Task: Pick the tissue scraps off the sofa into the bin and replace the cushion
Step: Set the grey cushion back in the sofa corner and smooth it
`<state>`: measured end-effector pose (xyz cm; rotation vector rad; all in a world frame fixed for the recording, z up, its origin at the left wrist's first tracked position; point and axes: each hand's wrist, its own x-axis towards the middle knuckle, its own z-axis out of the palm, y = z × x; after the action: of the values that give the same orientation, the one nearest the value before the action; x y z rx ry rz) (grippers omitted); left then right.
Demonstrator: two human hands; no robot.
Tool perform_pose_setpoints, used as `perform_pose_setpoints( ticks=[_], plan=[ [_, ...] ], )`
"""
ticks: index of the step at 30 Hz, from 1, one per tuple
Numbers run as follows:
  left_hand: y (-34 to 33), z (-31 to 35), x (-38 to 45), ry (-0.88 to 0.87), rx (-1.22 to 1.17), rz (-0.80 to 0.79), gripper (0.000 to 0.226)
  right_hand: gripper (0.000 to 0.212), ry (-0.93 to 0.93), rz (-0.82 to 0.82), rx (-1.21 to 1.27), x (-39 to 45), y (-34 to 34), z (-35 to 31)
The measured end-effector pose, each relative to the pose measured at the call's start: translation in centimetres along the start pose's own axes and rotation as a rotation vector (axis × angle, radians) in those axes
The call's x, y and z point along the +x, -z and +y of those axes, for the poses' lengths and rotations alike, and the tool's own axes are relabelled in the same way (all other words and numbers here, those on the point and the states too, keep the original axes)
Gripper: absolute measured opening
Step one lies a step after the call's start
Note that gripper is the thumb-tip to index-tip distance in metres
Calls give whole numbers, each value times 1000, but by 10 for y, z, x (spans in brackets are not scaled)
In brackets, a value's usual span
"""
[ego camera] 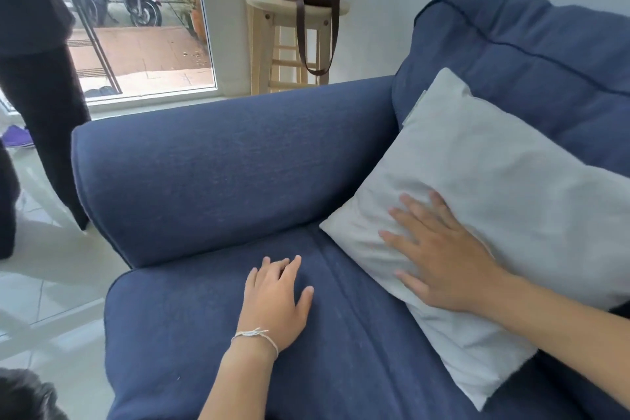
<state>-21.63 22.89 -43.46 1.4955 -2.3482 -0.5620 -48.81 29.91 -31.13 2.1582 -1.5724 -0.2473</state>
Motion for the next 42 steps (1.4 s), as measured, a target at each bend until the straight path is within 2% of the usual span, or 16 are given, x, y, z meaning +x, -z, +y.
perform_pose_setpoints(
  ticks=[3,5,7,8,10,13,17,25,28,31,33,35,36,39,42],
  plan=[
    [-9,40,1,-32,-289,-69,67,64,-271,164,31,4,32,46],
    [-19,76,2,-28,-543,-155,81,79,-468,42,69,8,50,72],
    [-32,110,0,-18,-750,-247,108,92,-594,-147,67,8,55,90],
    [-40,123,-2,-20,-793,-277,124,97,-636,-194,69,8,56,98],
    [-51,137,-1,-40,-779,-295,143,103,-741,-189,131,10,61,112],
    [-59,140,1,-99,-828,-252,139,102,-812,-190,177,15,71,111],
    [-58,133,-1,-201,-1034,-226,117,96,-778,-193,250,16,80,87],
    [-37,166,-9,-397,-1176,-305,83,83,-830,-55,21,4,121,99],
    [-37,164,-12,-483,-1064,-319,99,79,-813,-63,9,-1,116,107],
    [-44,152,-16,-490,-770,-319,110,75,-754,-34,-20,-13,99,104],
    [-48,144,-19,-462,-607,-280,110,65,-702,132,-132,-21,92,99],
    [-48,144,-16,-467,-550,-164,108,57,-560,308,-193,-21,89,89],
    [-46,146,-13,-484,-538,-102,107,56,-461,336,-176,-19,86,82],
    [-44,160,-12,-571,-561,51,103,58,-187,195,-123,-21,69,58],
    [-56,153,-11,-551,-514,-42,100,62,-175,30,-193,-33,58,65]
  ],
)
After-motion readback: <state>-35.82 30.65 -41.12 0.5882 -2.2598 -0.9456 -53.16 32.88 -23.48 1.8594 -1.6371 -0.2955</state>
